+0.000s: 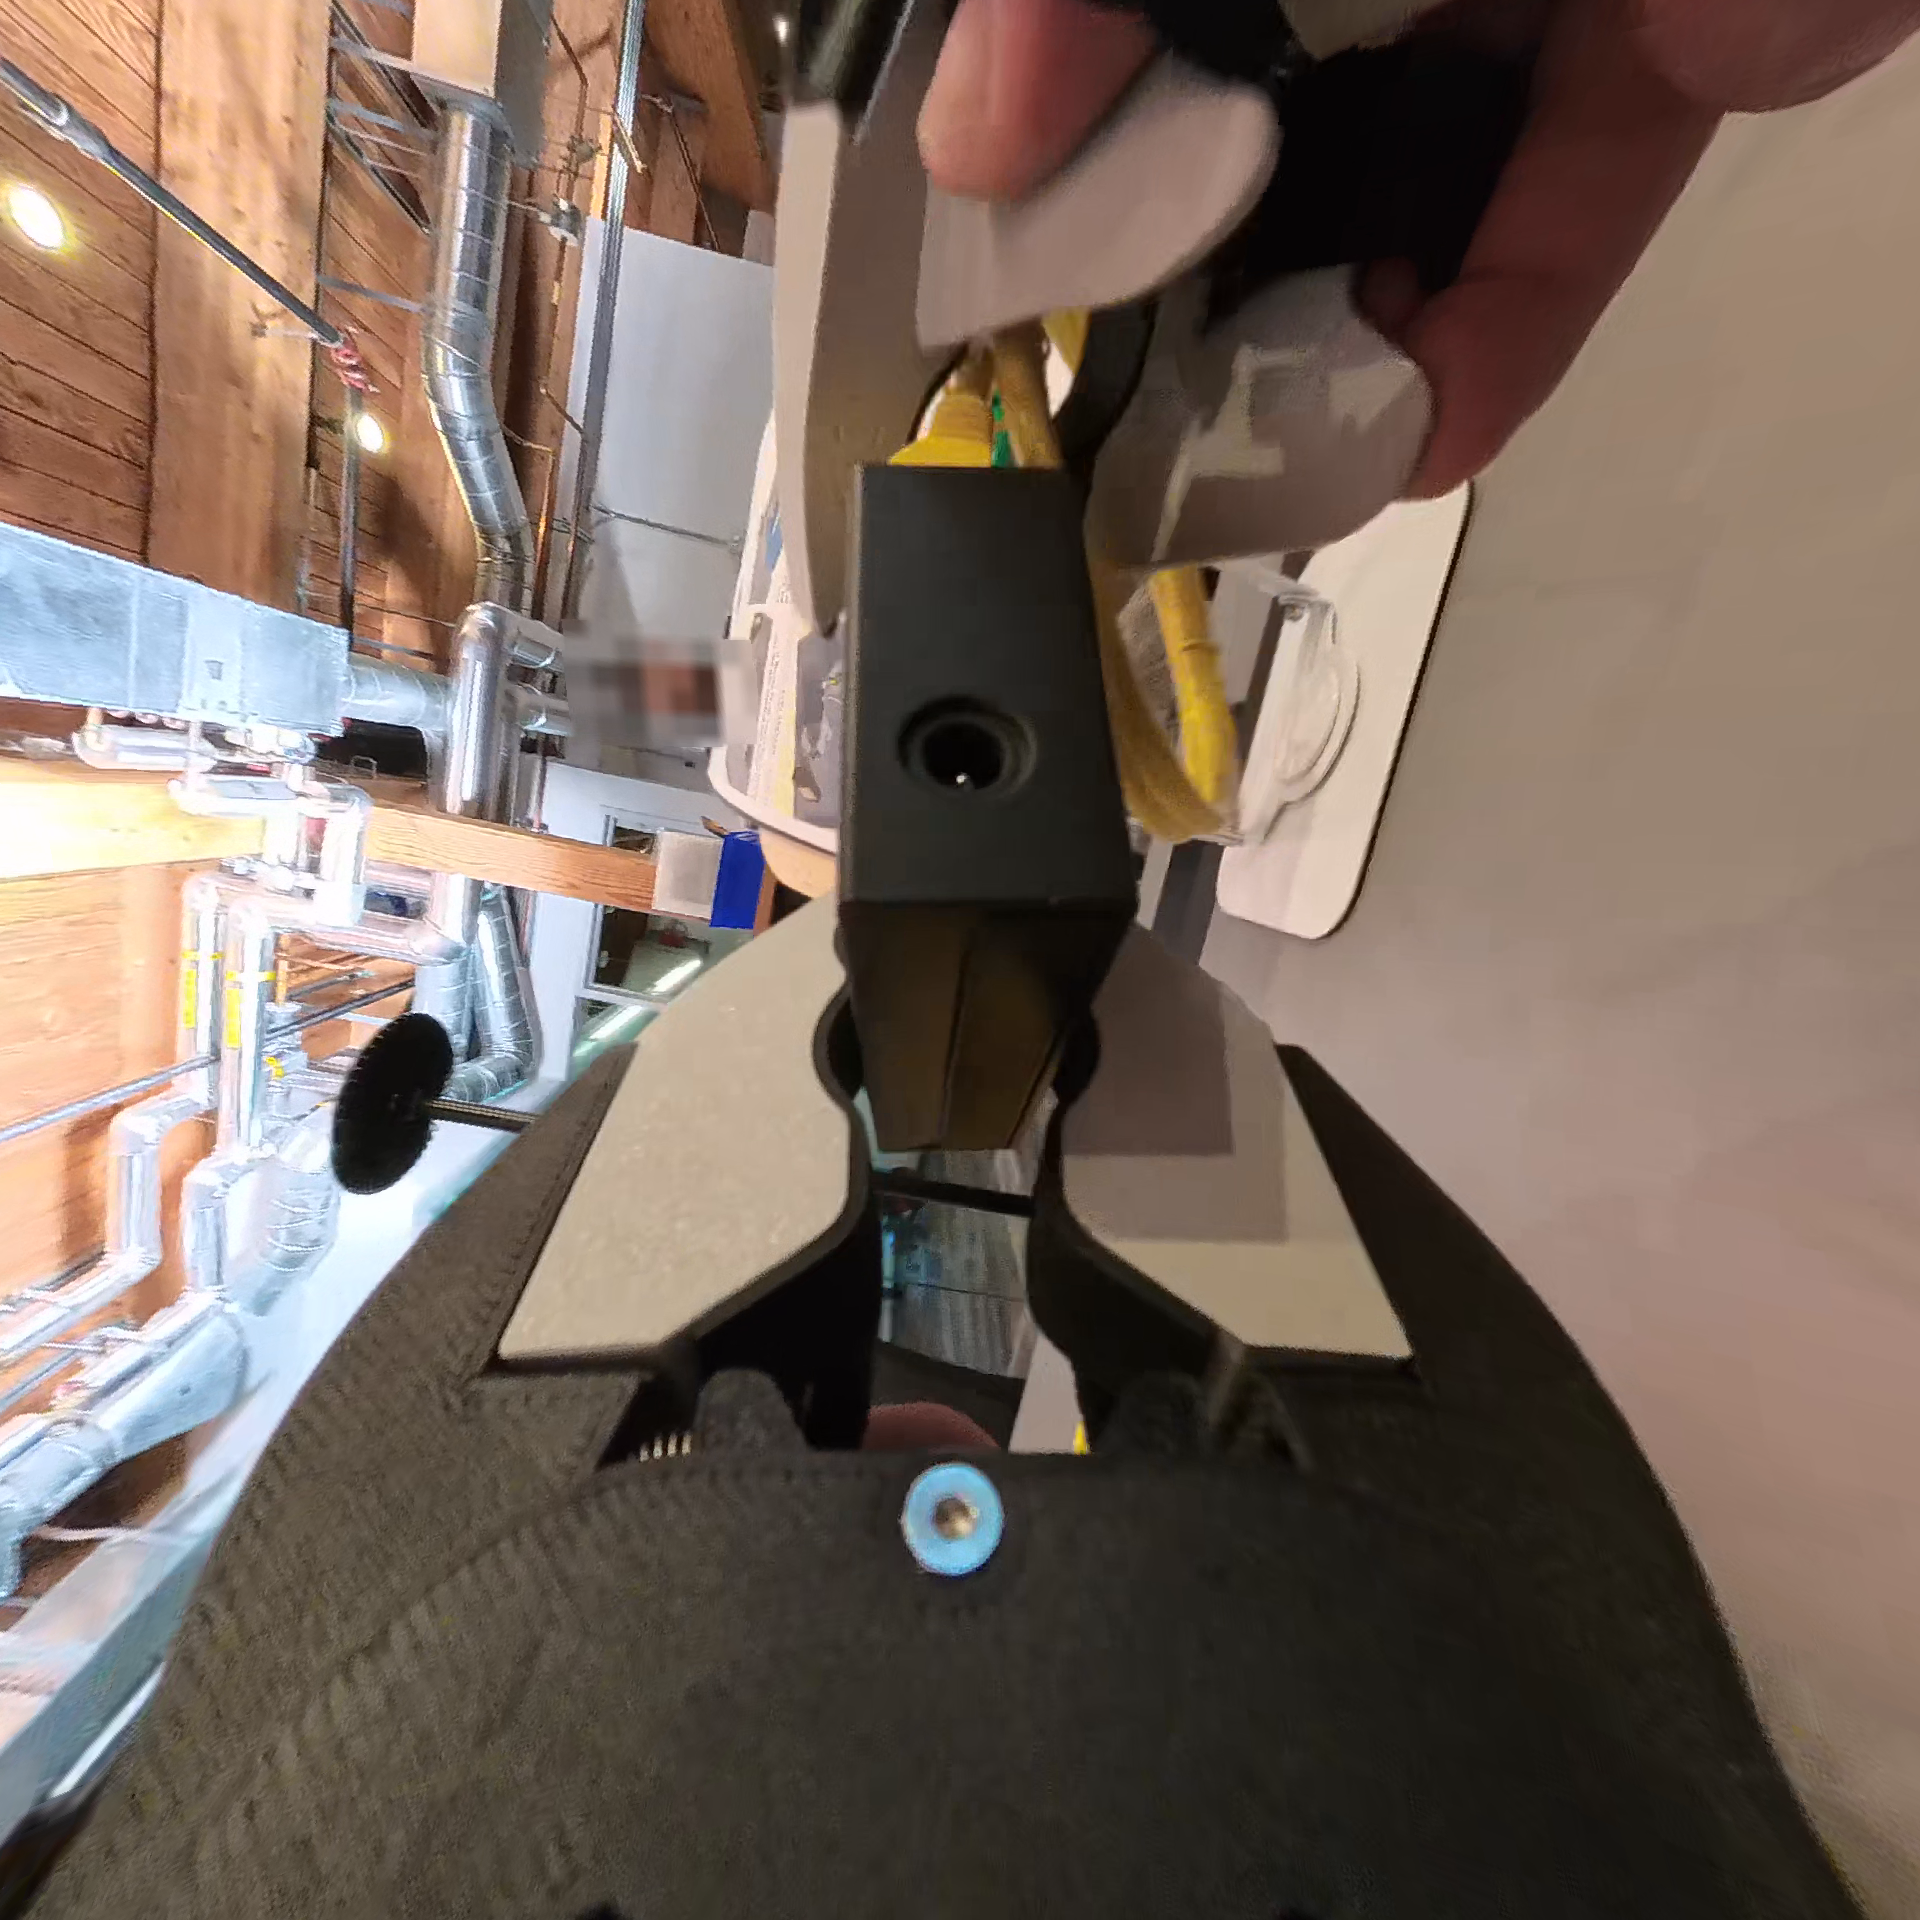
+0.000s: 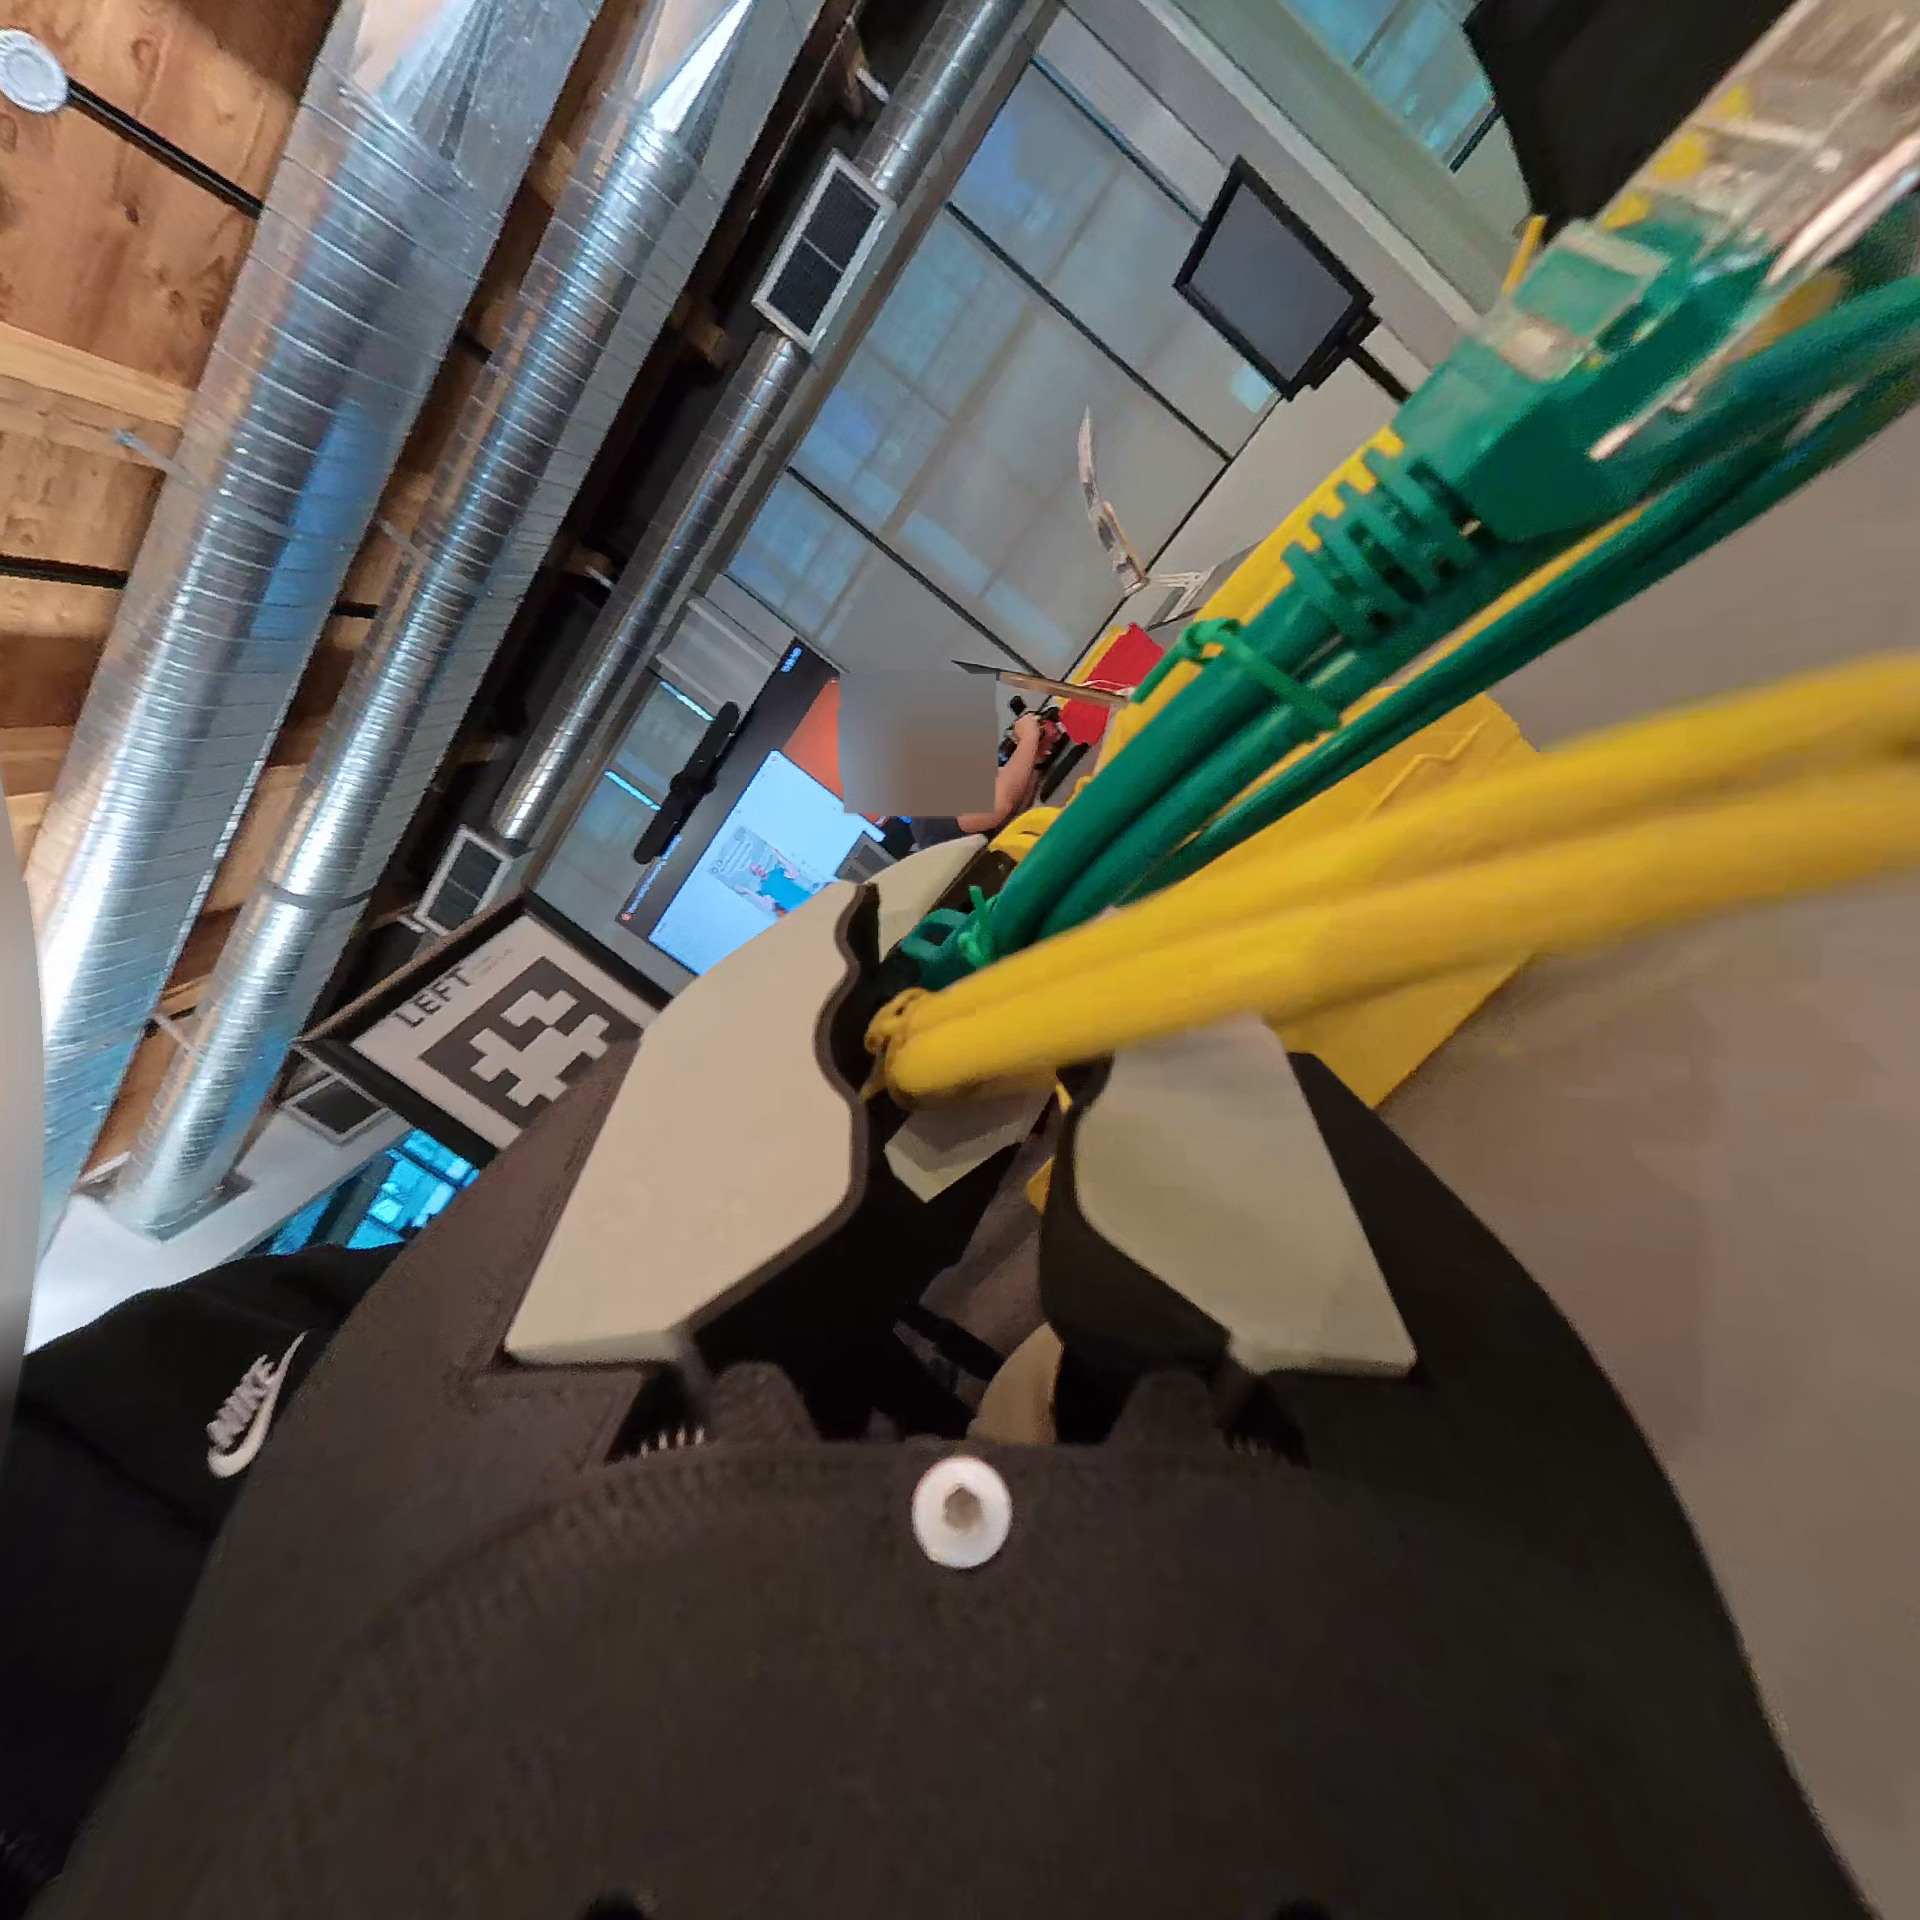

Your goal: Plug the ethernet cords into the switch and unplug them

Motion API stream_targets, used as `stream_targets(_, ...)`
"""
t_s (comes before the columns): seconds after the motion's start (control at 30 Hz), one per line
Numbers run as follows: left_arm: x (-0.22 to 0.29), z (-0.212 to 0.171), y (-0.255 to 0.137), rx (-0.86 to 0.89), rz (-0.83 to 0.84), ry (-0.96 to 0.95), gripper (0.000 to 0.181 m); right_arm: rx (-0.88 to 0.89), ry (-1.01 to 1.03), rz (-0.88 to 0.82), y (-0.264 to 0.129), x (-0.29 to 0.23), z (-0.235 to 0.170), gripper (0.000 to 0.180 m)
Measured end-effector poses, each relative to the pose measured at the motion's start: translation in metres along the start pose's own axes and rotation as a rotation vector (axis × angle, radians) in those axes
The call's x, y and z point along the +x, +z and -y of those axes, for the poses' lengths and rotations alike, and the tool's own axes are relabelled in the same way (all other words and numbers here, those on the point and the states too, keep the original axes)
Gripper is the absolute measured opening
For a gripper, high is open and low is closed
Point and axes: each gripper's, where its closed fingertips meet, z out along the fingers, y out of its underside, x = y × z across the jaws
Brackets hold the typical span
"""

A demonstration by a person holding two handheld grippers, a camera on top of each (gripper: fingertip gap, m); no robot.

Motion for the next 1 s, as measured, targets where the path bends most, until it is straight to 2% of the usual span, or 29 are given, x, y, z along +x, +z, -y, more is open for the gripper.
stream_targets(0.13,-0.007,-0.006,-0.001,0.044,-0.064,-0.065,0.030,-0.046,-0.013,0.021,-0.007,-0.006,-0.005,0.052)
stream_targets(0.27,-0.015,-0.010,-0.005,0.102,-0.138,-0.128,0.030,-0.198,-0.141,-0.020,-0.021,-0.010,-0.028,0.051)
stream_targets(0.3,-0.017,-0.011,-0.005,0.112,-0.150,-0.135,0.030,-0.232,-0.225,-0.041,-0.026,-0.012,-0.035,0.043)
stream_targets(0.37,-0.022,-0.014,-0.006,0.118,-0.174,-0.172,0.030,-0.326,-0.415,-0.132,-0.037,-0.010,-0.046,0.042)
stream_targets(0.43,-0.023,-0.013,-0.009,0.151,-0.213,-0.185,0.030,-0.326,-0.689,-0.181,-0.046,-0.026,-0.040,0.032)
stream_targets(0.53,-0.017,-0.008,-0.012,0.177,-0.274,-0.148,0.030,-0.390,-1.205,-0.430,-0.050,-0.029,-0.029,0.043)
stream_targets(0.63,-0.014,-0.001,-0.015,0.182,-0.300,-0.129,0.029,-0.471,-1.531,-0.586,-0.040,-0.027,-0.026,0.052)
stream_targets(0.73,-0.015,-0.004,-0.016,0.179,-0.320,-0.136,0.029,-0.559,-1.843,-0.779,-0.037,-0.015,-0.019,0.050)
stream_targets(0.77,-0.015,-0.005,-0.017,0.178,-0.328,-0.132,0.029,-0.578,-1.918,-0.777,-0.035,-0.014,-0.022,0.050)
stream_targets(0.9,-0.008,-0.002,-0.021,0.188,-0.375,-0.099,0.029,-0.534,-2.010,-0.683,-0.028,-0.029,-0.034,0.043)
stream_targets(1.0,-0.001,0.006,-0.022,0.212,-0.387,-0.094,0.029,-0.621,-1.992,-0.805,-0.033,-0.013,-0.021,0.055)
